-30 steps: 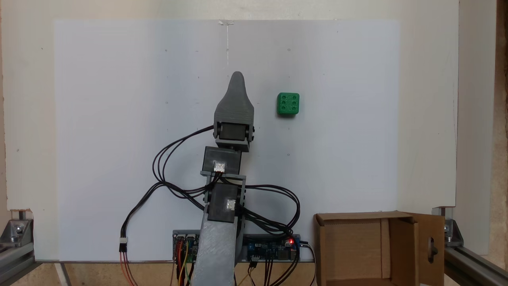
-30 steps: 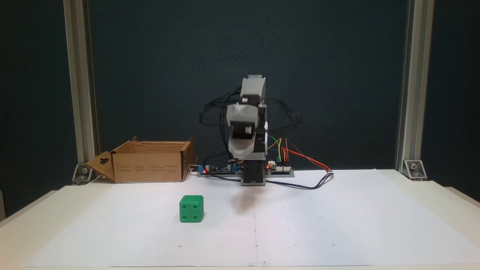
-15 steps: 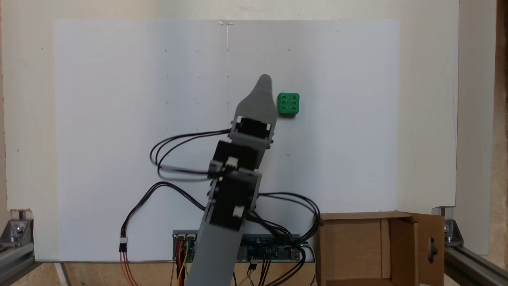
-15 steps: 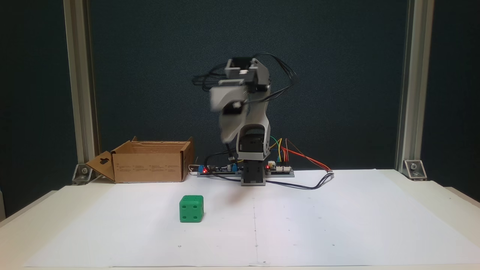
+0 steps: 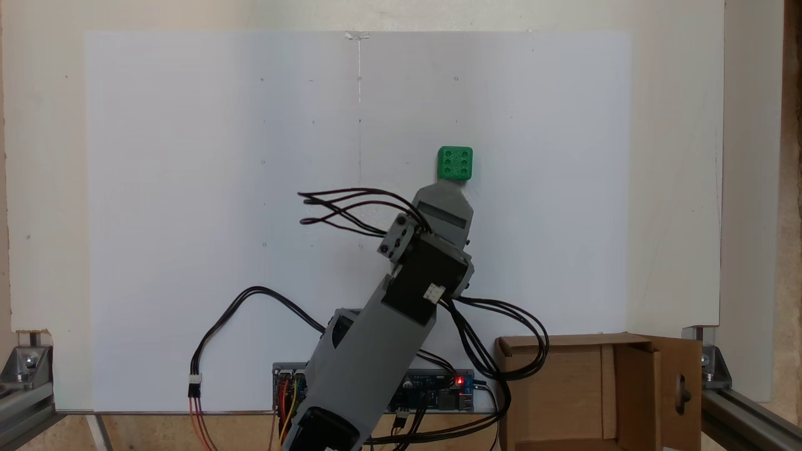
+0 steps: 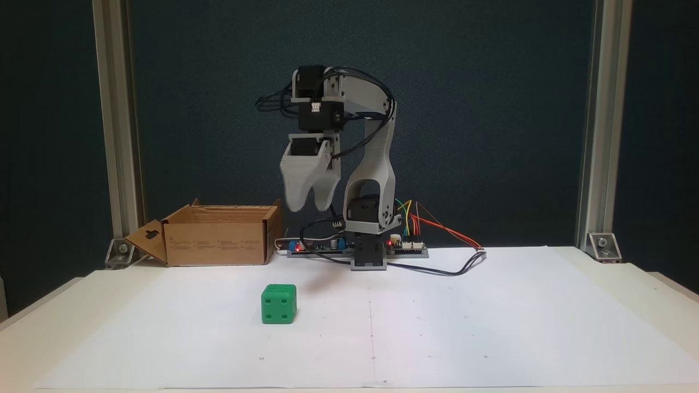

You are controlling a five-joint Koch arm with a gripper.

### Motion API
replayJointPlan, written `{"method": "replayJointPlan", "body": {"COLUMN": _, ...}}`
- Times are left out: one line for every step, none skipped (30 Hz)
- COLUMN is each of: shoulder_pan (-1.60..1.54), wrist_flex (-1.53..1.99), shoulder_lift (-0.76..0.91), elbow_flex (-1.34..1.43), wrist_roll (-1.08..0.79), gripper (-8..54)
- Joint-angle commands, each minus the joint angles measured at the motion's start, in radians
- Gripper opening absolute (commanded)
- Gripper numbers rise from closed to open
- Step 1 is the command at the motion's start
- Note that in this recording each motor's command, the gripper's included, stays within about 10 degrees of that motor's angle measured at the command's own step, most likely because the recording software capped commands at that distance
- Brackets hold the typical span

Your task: Grasp a green dice and put it in the bin.

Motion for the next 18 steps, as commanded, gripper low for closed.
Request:
{"method": "replayJointPlan", "body": {"shoulder_pan": 0.012, "wrist_flex": 0.069, "shoulder_lift": 0.009, "elbow_flex": -0.072, "wrist_roll": -0.162, "gripper": 45.4}}
{"method": "replayJointPlan", "body": {"shoulder_pan": 0.021, "wrist_flex": 0.067, "shoulder_lift": 0.009, "elbow_flex": -0.084, "wrist_roll": -0.189, "gripper": 45.4}}
{"method": "replayJointPlan", "body": {"shoulder_pan": 0.021, "wrist_flex": 0.067, "shoulder_lift": 0.008, "elbow_flex": -0.089, "wrist_roll": -0.219, "gripper": 45.4}}
{"method": "replayJointPlan", "body": {"shoulder_pan": 0.020, "wrist_flex": 0.058, "shoulder_lift": -0.003, "elbow_flex": -0.094, "wrist_roll": -0.244, "gripper": 45.5}}
{"method": "replayJointPlan", "body": {"shoulder_pan": 0.018, "wrist_flex": 0.044, "shoulder_lift": -0.015, "elbow_flex": -0.103, "wrist_roll": -0.252, "gripper": 45.6}}
{"method": "replayJointPlan", "body": {"shoulder_pan": 0.017, "wrist_flex": 0.043, "shoulder_lift": -0.038, "elbow_flex": -0.120, "wrist_roll": -0.264, "gripper": 45.6}}
{"method": "replayJointPlan", "body": {"shoulder_pan": 0.015, "wrist_flex": 0.043, "shoulder_lift": -0.061, "elbow_flex": -0.135, "wrist_roll": -0.272, "gripper": 45.6}}
{"method": "replayJointPlan", "body": {"shoulder_pan": 0.014, "wrist_flex": 0.040, "shoulder_lift": -0.086, "elbow_flex": -0.156, "wrist_roll": -0.278, "gripper": 45.7}}
{"method": "replayJointPlan", "body": {"shoulder_pan": 0.014, "wrist_flex": 0.034, "shoulder_lift": -0.114, "elbow_flex": -0.179, "wrist_roll": -0.278, "gripper": 45.7}}
{"method": "replayJointPlan", "body": {"shoulder_pan": 0.012, "wrist_flex": 0.032, "shoulder_lift": -0.140, "elbow_flex": -0.199, "wrist_roll": -0.279, "gripper": 45.7}}
{"method": "replayJointPlan", "body": {"shoulder_pan": 0.012, "wrist_flex": 0.029, "shoulder_lift": -0.170, "elbow_flex": -0.225, "wrist_roll": -0.281, "gripper": 45.7}}
{"method": "replayJointPlan", "body": {"shoulder_pan": 0.012, "wrist_flex": 0.025, "shoulder_lift": -0.198, "elbow_flex": -0.250, "wrist_roll": -0.281, "gripper": 45.7}}
{"method": "replayJointPlan", "body": {"shoulder_pan": 0.012, "wrist_flex": 0.023, "shoulder_lift": -0.221, "elbow_flex": -0.275, "wrist_roll": -0.281, "gripper": 45.7}}
{"method": "replayJointPlan", "body": {"shoulder_pan": 0.012, "wrist_flex": 0.025, "shoulder_lift": -0.253, "elbow_flex": -0.296, "wrist_roll": -0.279, "gripper": 45.7}}
{"method": "replayJointPlan", "body": {"shoulder_pan": 0.012, "wrist_flex": 0.025, "shoulder_lift": -0.276, "elbow_flex": -0.316, "wrist_roll": -0.279, "gripper": 45.7}}
{"method": "replayJointPlan", "body": {"shoulder_pan": 0.012, "wrist_flex": 0.025, "shoulder_lift": -0.290, "elbow_flex": -0.330, "wrist_roll": -0.279, "gripper": 45.6}}
{"method": "replayJointPlan", "body": {"shoulder_pan": 0.014, "wrist_flex": 0.023, "shoulder_lift": -0.307, "elbow_flex": -0.336, "wrist_roll": -0.279, "gripper": 45.7}}
{"method": "replayJointPlan", "body": {"shoulder_pan": 0.015, "wrist_flex": 0.023, "shoulder_lift": -0.324, "elbow_flex": -0.345, "wrist_roll": -0.279, "gripper": 45.7}}
